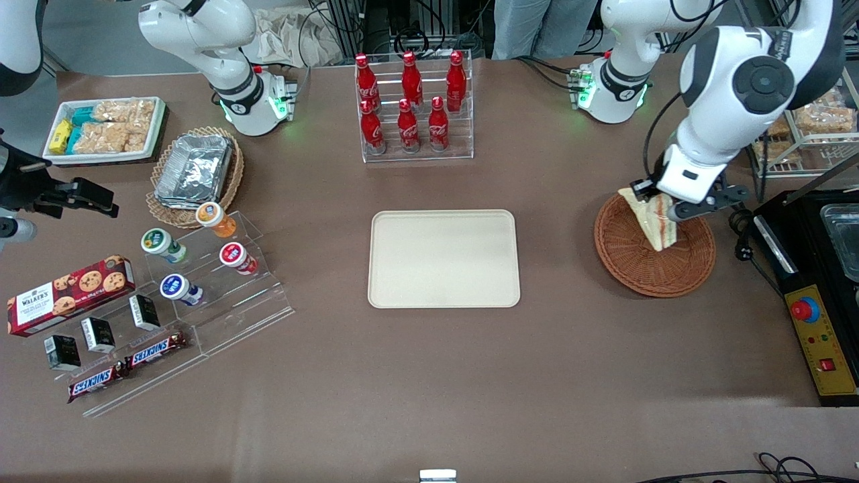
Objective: Place sandwich from basket to tray
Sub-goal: 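Close the left gripper on the sandwich and lift it, then carry the sandwich with the left gripper over the cream tray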
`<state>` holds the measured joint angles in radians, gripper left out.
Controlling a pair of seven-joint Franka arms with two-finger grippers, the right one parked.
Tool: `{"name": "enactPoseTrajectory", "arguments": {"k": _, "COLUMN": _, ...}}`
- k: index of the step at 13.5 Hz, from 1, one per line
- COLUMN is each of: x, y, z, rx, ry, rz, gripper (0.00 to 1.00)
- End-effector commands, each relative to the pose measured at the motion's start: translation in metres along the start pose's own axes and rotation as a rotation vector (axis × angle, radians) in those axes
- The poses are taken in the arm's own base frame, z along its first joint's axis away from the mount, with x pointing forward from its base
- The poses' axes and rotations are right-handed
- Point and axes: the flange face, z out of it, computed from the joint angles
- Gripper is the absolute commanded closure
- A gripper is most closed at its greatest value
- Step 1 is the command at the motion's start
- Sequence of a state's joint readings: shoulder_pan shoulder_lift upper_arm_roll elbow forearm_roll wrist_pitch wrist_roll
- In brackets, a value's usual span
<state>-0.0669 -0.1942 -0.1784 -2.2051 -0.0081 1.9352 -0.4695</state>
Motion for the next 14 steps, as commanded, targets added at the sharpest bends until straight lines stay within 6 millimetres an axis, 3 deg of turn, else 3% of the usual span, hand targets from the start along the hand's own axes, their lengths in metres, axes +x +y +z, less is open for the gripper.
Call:
{"name": "enactPoseTrajectory", "arguments": {"k": 1, "x": 0.0, "y": 0.02, "z": -0.011, "rx": -0.041, "ry": -0.015, "rz": 0.078, "gripper": 1.0}}
{"name": "enactPoseTrajectory", "arguments": {"k": 6, "x": -0.017, "y": 0.067, "z": -0.015, "rx": -0.083, "ry": -0.004, "rz": 0.16, "gripper": 1.0}}
{"name": "enactPoseTrajectory", "arguments": {"k": 14, "x": -0.045, "y": 0.138, "z": 0.003, "rx": -0.111, "ry": 0.03, "rz": 0.3, "gripper": 1.0}}
